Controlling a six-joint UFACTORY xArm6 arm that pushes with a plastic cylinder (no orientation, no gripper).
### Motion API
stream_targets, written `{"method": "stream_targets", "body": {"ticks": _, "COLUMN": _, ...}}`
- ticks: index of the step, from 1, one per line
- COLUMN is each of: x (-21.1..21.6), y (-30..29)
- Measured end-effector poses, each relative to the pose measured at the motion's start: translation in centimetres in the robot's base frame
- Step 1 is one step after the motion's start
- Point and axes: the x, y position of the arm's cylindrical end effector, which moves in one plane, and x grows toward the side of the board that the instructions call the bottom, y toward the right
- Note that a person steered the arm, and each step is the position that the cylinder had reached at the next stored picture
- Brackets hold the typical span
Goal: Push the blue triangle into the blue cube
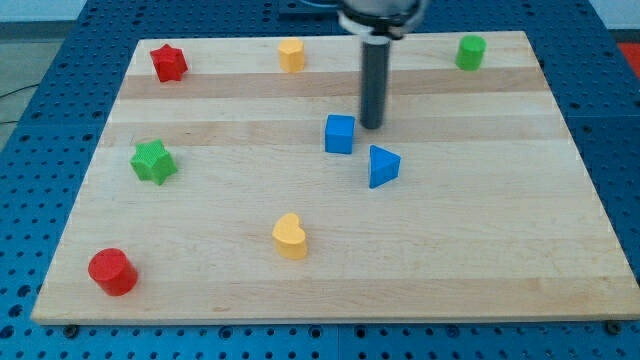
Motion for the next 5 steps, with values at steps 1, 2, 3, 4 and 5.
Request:
{"method": "stream_targets", "body": {"ticks": 1, "x": 6.6, "y": 6.9}}
{"method": "stream_targets", "body": {"ticks": 2, "x": 13.1, "y": 4.8}}
{"method": "stream_targets", "body": {"ticks": 3, "x": 9.3, "y": -4.4}}
{"method": "stream_targets", "body": {"ticks": 4, "x": 6.1, "y": -11.3}}
{"method": "stream_targets", "body": {"ticks": 5, "x": 10.6, "y": -6.7}}
